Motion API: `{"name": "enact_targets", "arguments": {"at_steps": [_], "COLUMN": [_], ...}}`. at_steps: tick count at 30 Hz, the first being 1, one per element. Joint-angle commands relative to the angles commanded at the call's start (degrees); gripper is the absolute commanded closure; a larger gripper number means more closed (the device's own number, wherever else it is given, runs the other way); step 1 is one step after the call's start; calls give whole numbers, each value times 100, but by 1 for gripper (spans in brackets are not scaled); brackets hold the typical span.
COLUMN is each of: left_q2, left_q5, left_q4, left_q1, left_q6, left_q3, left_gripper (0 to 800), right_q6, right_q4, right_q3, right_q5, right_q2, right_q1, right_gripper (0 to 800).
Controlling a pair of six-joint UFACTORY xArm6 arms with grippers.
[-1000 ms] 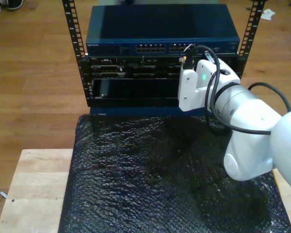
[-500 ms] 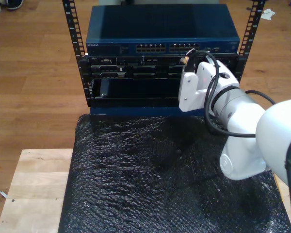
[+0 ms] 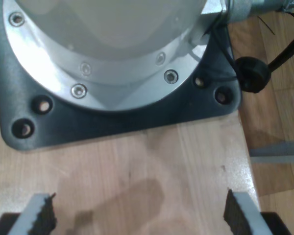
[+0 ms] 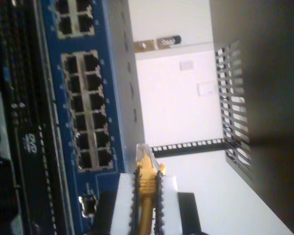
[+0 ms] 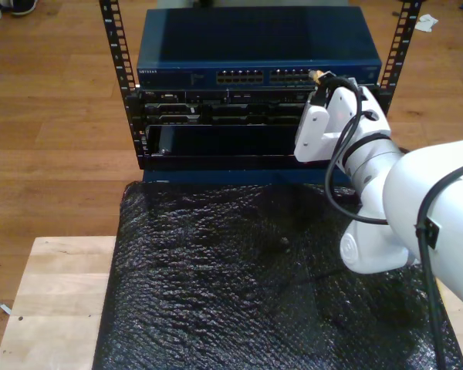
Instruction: Grab the cable and plug it in
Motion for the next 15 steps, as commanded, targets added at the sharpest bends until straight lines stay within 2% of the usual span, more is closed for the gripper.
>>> {"name": "enact_targets", "arguments": {"at_steps": [6, 15], "left_q2": [9, 9], "left_q5": [0, 0], "left_q4": [0, 0], "left_q1": [0, 0], "left_q6": [0, 0], "left_q3": [0, 0], "left_gripper": [0, 0], "right_q6": [-202, -519], "right_q4": [237, 1029], "right_q3": [0, -378], "right_q5": [-431, -782], "right_q2": [114, 580], "right_q1": [62, 396], "right_gripper": [800, 800]}}
